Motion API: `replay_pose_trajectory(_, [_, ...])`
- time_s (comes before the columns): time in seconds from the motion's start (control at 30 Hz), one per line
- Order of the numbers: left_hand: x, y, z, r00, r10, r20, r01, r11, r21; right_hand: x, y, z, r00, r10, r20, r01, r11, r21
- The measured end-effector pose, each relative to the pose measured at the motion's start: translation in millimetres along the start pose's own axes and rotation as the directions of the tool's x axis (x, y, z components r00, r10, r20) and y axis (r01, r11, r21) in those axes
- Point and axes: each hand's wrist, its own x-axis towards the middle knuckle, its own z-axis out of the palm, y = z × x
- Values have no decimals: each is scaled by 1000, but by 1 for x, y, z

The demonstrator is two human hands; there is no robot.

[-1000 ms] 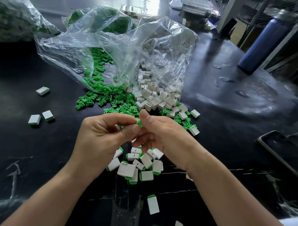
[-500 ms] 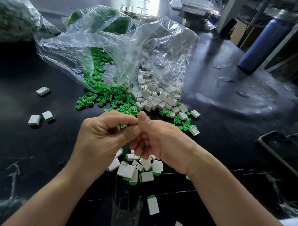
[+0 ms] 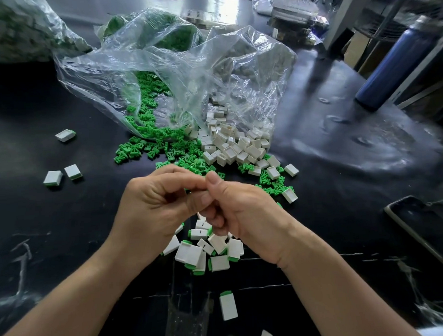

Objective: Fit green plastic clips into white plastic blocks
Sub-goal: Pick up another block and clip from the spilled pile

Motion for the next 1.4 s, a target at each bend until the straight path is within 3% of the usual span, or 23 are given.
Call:
replay_pose_trajectory(0.37, [-1, -1, 2, 1000, 23, -5, -23, 1000, -2, 0, 1, 5, 997, 33, -63, -34, 999, -4])
replay_pose_trajectory(0.77, [0, 1, 0, 999, 46, 16, -46, 999, 24, 2, 6, 5, 998, -25, -61, 26, 1000, 8])
replay_pose_trajectory(1.07, [1, 1, 0, 998, -45, -42, 44, 999, -28, 4, 2, -4, 999, -32, 40, 31, 999, 26])
replay_pose_trajectory(1.4, [1, 4, -3, 988, -155, -19, 153, 986, -63, 2, -2, -4, 999, -30, 23, 30, 1000, 7])
